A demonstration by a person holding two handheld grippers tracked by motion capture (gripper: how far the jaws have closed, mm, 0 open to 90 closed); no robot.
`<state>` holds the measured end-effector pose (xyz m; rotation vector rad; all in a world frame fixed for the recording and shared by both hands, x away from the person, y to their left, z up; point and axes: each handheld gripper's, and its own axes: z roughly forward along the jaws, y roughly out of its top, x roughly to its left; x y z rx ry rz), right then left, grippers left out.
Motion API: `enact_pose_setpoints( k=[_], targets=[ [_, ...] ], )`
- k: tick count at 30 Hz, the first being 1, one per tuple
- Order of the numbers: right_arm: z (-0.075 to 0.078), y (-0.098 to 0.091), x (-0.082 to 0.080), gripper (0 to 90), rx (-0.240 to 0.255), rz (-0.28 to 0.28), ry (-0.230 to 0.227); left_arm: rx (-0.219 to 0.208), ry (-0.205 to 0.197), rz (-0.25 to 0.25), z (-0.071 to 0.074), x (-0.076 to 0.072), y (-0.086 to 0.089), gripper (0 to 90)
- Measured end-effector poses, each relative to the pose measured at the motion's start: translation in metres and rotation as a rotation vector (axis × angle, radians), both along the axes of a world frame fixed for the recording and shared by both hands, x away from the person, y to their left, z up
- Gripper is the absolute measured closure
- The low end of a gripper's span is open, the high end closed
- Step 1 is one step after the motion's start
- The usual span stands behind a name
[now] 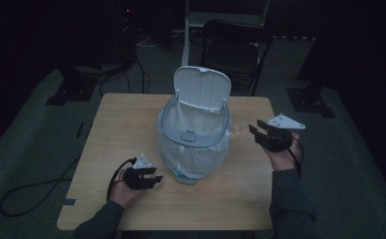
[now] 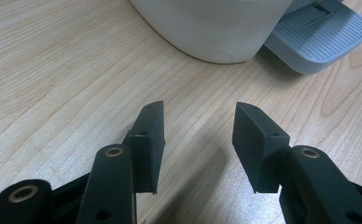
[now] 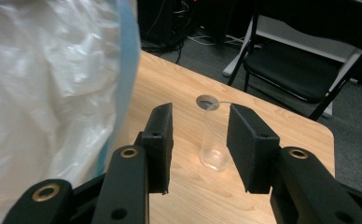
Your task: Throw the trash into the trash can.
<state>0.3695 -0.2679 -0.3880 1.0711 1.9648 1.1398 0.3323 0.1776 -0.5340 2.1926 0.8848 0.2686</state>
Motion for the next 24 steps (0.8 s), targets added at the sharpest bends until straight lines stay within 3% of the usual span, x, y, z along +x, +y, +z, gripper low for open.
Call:
enact_pose_setpoints(
  k=[24],
  targets=[
    [-0.043, -0.014, 0.054, 59.4, 0.008, -0.097, 0.095, 0.003, -0.001, -0.001, 0.000, 0.000, 0.000, 54.9]
  ],
)
